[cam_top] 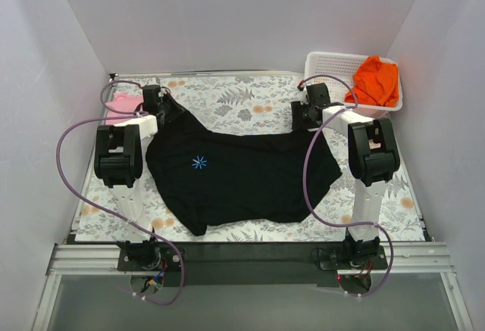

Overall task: Fold and stack the t-shirts
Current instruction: Flatten the tshirt out

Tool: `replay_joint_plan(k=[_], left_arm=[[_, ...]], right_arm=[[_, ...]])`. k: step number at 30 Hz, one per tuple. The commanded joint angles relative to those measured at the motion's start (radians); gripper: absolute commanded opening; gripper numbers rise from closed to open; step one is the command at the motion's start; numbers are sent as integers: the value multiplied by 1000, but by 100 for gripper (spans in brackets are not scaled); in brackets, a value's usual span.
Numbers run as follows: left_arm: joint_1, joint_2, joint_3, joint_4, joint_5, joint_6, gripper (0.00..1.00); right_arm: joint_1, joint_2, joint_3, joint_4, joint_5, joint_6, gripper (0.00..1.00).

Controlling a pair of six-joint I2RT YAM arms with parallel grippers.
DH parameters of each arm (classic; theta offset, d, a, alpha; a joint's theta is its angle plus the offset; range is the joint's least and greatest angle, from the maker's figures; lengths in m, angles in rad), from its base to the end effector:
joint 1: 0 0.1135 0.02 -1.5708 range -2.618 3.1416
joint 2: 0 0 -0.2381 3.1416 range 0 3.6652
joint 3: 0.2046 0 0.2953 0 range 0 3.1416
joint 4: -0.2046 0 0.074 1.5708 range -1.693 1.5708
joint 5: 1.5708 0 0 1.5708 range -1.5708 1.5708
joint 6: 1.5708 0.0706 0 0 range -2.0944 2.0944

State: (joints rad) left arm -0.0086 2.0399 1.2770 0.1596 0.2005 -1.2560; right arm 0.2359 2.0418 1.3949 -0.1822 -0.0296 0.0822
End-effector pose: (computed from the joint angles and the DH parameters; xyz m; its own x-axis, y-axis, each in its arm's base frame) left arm 0.4959 -0.0183 0.0882 -0.3396 -0.9289 -0.1475 -0.4861 0.3076 -0.8180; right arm 0.4785 0.1172 0.0927 -0.7353 -0.0923 -0.6715 -0.1933 0.9781 0.0772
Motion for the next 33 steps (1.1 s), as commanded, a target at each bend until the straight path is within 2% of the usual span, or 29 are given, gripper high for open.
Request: replay_joint_plan(k=[1,2,4,12,16,17,21,23,24,27,29,33], left_arm=[[6,-47,-11,14,13,21,0],[6,-47,-11,12,13,23,0],[6,-47,-11,12,14,20,0],[7,-89,-8,44,2,-25,0],[7,-80,7,40,1,-42,0],[37,-76,13,38,-1,-46,0],[41,-64,36,29,19,-51,0],[41,-60,35,31,23,-49,0],[41,-58,33,31,22,-48,0],[41,-53,32,29,30,-46,0],[41,-53,28,31,34,-46,0],[41,-57,22,32,36,-43,0]], right_arm=[[2,12,10,23,-12,11,34],[0,9,6,23,-12,11,16],[3,-20,-13,23,-4,16,1],[5,-189,-5,26,57,25,1],[5,-169,42,32,63,34,1],[3,-166,50,33,80,36,1],[3,-150,76,7,37,27,2],[5,-150,47,4,5,27,19],[5,-144,32,3,5,27,37],[5,-129,-14,1,13,24,61],[3,-120,-36,4,-1,25,67],[3,-97,-39,21,-3,24,66]])
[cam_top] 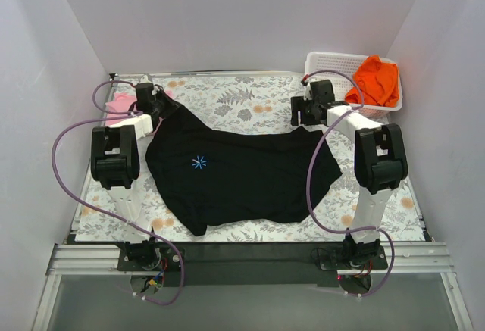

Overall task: Fold and stack the t-shirts
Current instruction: Flatten the tshirt out

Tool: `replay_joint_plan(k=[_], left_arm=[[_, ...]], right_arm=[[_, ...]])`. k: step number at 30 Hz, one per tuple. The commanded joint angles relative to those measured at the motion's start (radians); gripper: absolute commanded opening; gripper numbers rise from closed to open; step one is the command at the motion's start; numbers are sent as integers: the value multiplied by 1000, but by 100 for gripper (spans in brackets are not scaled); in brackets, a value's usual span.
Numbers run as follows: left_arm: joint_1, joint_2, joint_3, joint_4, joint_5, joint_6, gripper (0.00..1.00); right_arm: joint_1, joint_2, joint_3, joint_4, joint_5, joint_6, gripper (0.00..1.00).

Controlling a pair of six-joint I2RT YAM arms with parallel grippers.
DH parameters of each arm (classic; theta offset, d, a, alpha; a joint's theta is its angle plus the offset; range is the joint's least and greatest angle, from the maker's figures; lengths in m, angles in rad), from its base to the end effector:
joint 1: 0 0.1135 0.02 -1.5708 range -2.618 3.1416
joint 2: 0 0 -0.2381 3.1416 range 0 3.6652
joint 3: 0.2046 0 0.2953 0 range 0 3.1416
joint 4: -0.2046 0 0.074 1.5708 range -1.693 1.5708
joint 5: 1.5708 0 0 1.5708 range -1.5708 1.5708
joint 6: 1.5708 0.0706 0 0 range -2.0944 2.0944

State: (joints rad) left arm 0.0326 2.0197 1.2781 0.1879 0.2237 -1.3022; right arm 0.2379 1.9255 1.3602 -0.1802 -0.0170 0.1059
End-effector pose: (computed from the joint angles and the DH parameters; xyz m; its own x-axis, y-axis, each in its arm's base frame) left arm 0.4988 0.0006 0.1018 -0.2907 -0.9501 -0.1133 -0.4651 0.2437 -0.8510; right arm 0.4713 0.1155 0.1345 -0.6817 -0.0566 -0.7294 -0.1767 0.9802 0.0891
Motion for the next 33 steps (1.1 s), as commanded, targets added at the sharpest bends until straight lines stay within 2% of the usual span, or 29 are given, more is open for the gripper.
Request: replay_joint_plan(k=[1,9,17,23,27,28,33], left_arm=[[0,-38,20,2,12,4,0],[0,-38,18,-5,14,14,0],[0,-39,21,-8,9,20,0],[0,-39,17,-8,9,23,0],[0,-45,9,-11,5,29,0],[0,-47,10,-13,5,32,0],[0,-49,17,-11,8,26,0]], right_arm=[[3,24,-1,19,-14,0,66],[1,82,2,19,-18,-3,62],[1,75,-39,19,12,-6,59],[3,82,-44,19,31,-11,26],[3,82,-47,19,26,-12,13],[3,70,-53,19,28,-12,2],[3,11,-50,19,35,-14,1]])
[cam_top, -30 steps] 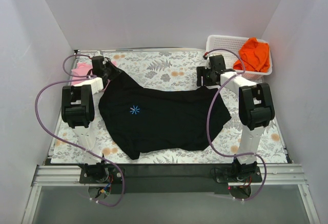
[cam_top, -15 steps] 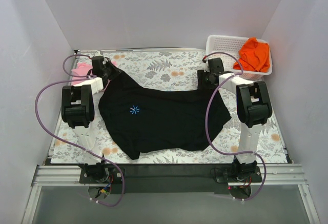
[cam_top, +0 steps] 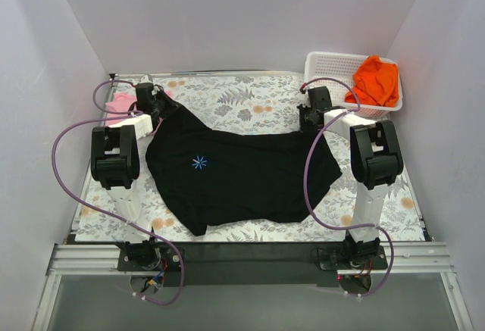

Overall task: Fold and stack the t-shirts
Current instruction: Flatten the tshirt out

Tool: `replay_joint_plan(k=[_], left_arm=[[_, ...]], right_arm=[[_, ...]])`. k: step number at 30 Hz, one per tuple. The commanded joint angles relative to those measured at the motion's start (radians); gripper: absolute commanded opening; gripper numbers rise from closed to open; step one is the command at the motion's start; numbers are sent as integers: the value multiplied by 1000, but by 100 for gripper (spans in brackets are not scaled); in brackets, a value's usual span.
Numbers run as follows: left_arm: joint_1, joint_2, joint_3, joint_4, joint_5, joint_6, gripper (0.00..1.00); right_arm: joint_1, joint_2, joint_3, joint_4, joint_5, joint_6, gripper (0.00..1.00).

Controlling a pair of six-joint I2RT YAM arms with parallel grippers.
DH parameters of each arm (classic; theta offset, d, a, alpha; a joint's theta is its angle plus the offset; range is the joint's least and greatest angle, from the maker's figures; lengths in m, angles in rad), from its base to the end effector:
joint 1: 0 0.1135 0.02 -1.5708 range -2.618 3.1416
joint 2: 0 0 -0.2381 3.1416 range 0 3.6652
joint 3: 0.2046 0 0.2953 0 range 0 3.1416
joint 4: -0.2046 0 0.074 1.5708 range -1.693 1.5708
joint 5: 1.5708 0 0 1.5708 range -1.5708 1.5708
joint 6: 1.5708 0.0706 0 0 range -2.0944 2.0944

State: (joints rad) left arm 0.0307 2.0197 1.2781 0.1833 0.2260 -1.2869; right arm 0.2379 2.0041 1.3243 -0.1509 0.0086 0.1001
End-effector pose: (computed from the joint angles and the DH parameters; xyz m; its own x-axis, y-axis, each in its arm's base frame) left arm 0.4984 -0.0005 0.1013 -0.3020 -0.9453 -0.1236 -0.4635 0.2589 -0.8475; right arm 0.4667 0.1125 0.0877 -0.7370 -0.0759 -0.6716 -0.1571 0.9857 0.0611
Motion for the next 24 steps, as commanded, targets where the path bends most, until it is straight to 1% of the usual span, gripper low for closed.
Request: replay_joint_plan(k=[1,5,9,19,24], left_arm=[[2,-50,18,-8,4,11,0],[2,-53,23,-10,-2,6,0],[6,-46,36,-7,-2,0,0],[26,-27,64,7,1,-38,0],[34,-4,98,15,13,-63,0]], right_arm=[[1,-80,-5,-10,11,-10,1],[1,-140,32,-10,48,-10,1],[-2,-143,90,-13,76,-14,1],[-8,-77,223,-3,172,3,1],[-17,-41,291,4,171,7,1]])
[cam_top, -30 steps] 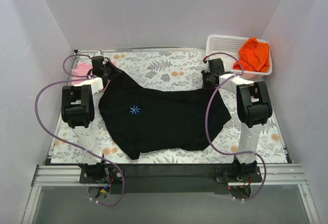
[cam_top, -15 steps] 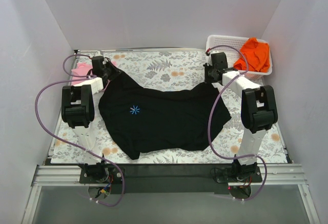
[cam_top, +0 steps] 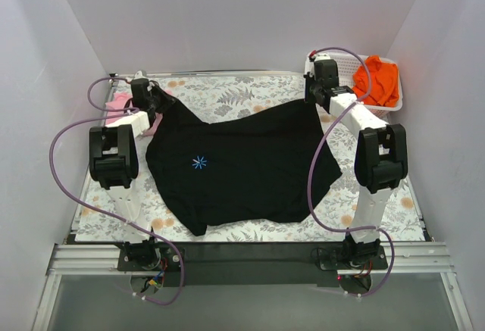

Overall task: Fold and stack the t-shirts
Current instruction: Flatten the tshirt out

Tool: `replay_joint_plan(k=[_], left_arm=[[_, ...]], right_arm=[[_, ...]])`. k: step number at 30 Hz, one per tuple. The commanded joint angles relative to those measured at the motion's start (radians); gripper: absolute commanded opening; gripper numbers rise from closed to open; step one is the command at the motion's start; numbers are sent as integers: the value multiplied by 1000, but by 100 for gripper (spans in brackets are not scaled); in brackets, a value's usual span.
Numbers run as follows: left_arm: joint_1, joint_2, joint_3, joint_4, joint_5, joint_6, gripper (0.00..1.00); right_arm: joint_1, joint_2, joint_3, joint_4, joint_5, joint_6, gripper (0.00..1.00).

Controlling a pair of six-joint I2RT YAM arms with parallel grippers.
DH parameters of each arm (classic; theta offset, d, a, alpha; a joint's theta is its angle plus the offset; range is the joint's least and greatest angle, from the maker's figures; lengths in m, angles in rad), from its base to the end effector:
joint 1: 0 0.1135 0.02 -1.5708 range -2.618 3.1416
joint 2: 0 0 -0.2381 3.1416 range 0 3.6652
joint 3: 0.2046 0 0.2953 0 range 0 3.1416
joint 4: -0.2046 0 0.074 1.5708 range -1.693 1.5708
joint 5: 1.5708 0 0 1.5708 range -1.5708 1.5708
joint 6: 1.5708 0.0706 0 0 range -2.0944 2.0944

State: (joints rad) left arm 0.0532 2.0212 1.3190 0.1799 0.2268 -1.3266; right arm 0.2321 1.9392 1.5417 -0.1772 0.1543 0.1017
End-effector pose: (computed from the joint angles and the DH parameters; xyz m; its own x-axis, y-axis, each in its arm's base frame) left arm 0.5070 0.0111 0.1157 -0.2590 -0.9606 -0.1007 -0.4489 0.2120 -0.8681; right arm 0.5049 0.1082 0.2009 -0.5366 -0.0237 -0.8435 -0.0475 0.9989 0.0021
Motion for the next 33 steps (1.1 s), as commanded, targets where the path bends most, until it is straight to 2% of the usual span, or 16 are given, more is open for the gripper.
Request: replay_joint_plan(k=[1,8,9,10,12,13,14,15,16,20,25,29,31,33], left_arm=[[14,2,69,16,14,-26,0],[22,43,111,15,49,-79,0],[22,54,117,13,57,-79,0],[22,59,124,10,66,-77,0],[23,68,144,-2,68,-69,28],[22,67,144,-3,60,-59,43],[22,62,141,-3,51,-53,64],[22,44,126,7,43,-45,93],[20,30,115,16,37,-36,95],[17,-58,60,78,-6,1,96],[-15,-245,-71,116,-115,41,96],[-39,-422,-335,182,-194,47,96],[-70,-512,-407,178,-260,52,96],[-72,-594,-516,173,-283,49,96]], right_arm=[[-10,36,92,28,28,4,1],[-17,73,123,27,16,1,1],[-16,78,126,27,2,-2,8],[-16,83,127,27,-5,-2,33],[-16,83,132,27,-24,-7,61],[-16,78,133,27,-27,-8,90],[-16,72,136,27,-33,-11,98],[-16,64,132,28,-42,-20,99],[-13,40,127,31,-45,-25,98],[12,-46,66,99,-65,-60,98],[133,-143,-18,162,-110,-146,97],[265,-114,0,168,-177,-210,93],[329,-54,33,168,-206,-226,92],[378,-5,99,168,-229,-234,85]])
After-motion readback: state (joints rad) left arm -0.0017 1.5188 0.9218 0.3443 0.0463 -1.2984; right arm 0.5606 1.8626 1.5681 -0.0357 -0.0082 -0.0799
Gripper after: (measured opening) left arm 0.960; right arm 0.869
